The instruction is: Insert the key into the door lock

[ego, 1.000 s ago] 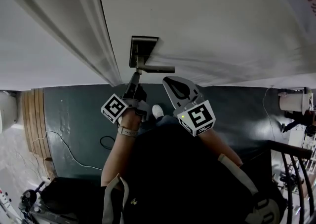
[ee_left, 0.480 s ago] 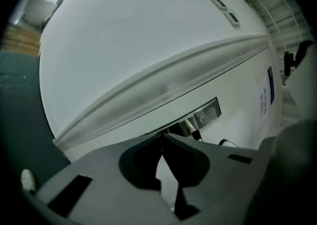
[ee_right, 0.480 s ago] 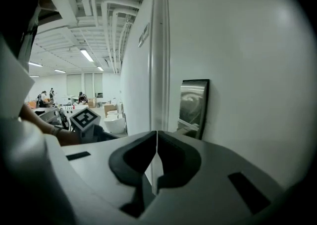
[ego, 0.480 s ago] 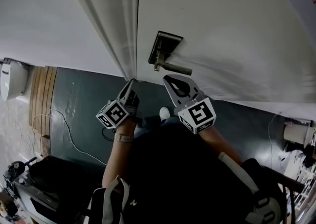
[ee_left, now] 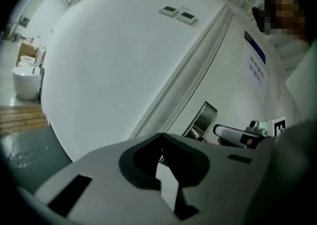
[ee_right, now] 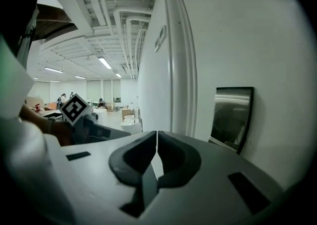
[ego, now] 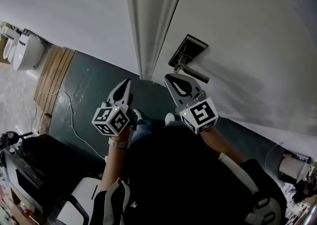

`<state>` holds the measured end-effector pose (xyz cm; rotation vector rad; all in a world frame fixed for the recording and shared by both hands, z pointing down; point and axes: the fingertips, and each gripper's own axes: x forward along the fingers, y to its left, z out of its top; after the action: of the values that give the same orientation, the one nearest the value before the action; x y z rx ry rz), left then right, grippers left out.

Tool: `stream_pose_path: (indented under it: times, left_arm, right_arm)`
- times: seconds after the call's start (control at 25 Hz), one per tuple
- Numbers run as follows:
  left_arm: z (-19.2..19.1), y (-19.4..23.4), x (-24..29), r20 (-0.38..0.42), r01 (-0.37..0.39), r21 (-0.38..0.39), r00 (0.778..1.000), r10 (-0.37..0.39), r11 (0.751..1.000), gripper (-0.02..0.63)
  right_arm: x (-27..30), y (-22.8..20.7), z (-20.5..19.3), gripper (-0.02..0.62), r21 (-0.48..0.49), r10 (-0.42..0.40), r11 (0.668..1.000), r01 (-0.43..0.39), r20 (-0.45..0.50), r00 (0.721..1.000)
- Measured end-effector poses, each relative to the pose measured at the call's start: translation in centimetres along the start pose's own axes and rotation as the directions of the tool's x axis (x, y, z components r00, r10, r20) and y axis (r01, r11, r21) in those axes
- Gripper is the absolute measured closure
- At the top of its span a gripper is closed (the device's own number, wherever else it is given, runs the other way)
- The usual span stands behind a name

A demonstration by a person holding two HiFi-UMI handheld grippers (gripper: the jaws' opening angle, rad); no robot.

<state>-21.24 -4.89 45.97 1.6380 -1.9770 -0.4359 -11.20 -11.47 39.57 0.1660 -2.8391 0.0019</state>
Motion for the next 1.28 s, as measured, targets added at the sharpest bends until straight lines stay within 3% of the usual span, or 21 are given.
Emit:
stream_pose_path:
  times: [0.24, 0.56, 1.08, 1.28]
  left_arm:
    - [2.5, -0.3, -3.9, 0.045, -0.124, 0.216, 0.992, 0.117, 0.968, 0.597]
    - [4.5, -0.5, -7.4, 0.105, -0.247, 0.381, 0.969, 0.223, 0.891, 0.597]
    - [5.0, -2.0, -9.8, 0.163, -0.260, 0.429, 0.964, 0.209, 0.865, 0.597]
    - [5.0, -2.8, -9.7, 0.156, -0.241, 0.416, 0.969, 0.193, 0.877, 0.597]
  right_arm:
    - [1.0, 1.9, 1.2, 0.578, -0.024, 0.083, 0.996, -0.082, 0.028, 0.996]
    - [1.7, 3.9, 2.0, 0.578, -0.049, 0.171, 0.984, -0.169, 0.048, 0.984]
    - [1.0, 6.8, 2.9, 0.578, -0.134, 0.260, 0.959, -0.249, 0.067, 0.963]
    - [0.8, 6.5, 2.7, 0.578, -0.131, 0.256, 0.960, -0.246, 0.062, 0.965]
